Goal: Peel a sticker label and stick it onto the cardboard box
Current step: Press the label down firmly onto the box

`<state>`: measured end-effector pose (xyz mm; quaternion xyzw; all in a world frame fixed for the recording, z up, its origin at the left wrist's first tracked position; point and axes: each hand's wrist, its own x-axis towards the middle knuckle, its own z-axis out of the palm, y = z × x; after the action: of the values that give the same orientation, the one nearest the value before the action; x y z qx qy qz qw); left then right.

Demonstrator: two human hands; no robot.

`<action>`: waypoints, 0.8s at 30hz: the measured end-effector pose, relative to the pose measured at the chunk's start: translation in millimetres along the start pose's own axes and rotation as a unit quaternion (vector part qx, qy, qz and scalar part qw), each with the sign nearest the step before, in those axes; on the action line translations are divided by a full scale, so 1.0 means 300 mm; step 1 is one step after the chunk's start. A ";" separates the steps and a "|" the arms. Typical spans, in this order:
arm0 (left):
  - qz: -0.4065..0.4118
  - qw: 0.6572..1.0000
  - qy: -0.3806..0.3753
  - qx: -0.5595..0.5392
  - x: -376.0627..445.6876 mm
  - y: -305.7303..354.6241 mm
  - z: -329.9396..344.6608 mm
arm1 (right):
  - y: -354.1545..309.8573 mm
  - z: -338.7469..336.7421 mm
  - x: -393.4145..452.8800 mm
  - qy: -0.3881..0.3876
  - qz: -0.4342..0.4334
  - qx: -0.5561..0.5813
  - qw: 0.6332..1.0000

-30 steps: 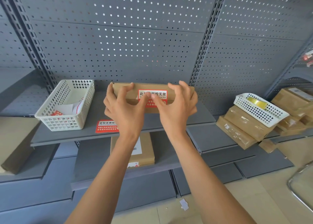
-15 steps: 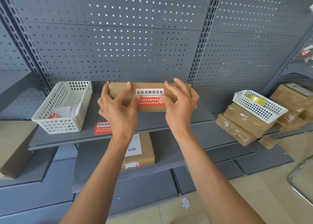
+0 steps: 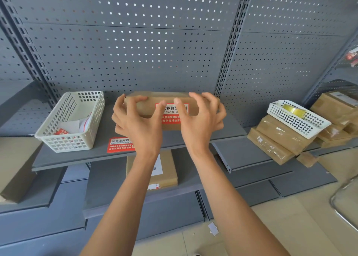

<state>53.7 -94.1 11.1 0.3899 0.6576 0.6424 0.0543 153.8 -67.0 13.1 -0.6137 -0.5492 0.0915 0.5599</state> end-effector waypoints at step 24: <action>0.003 1.000 0.000 -0.001 0.005 -0.010 -0.011 | 0.038 0.009 -0.004 0.025 -0.029 0.007 0.999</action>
<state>49.4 -95.5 9.5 0.3919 0.6557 0.6432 0.0527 157.9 -63.6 2.6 -0.5958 -0.5517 0.0636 0.5801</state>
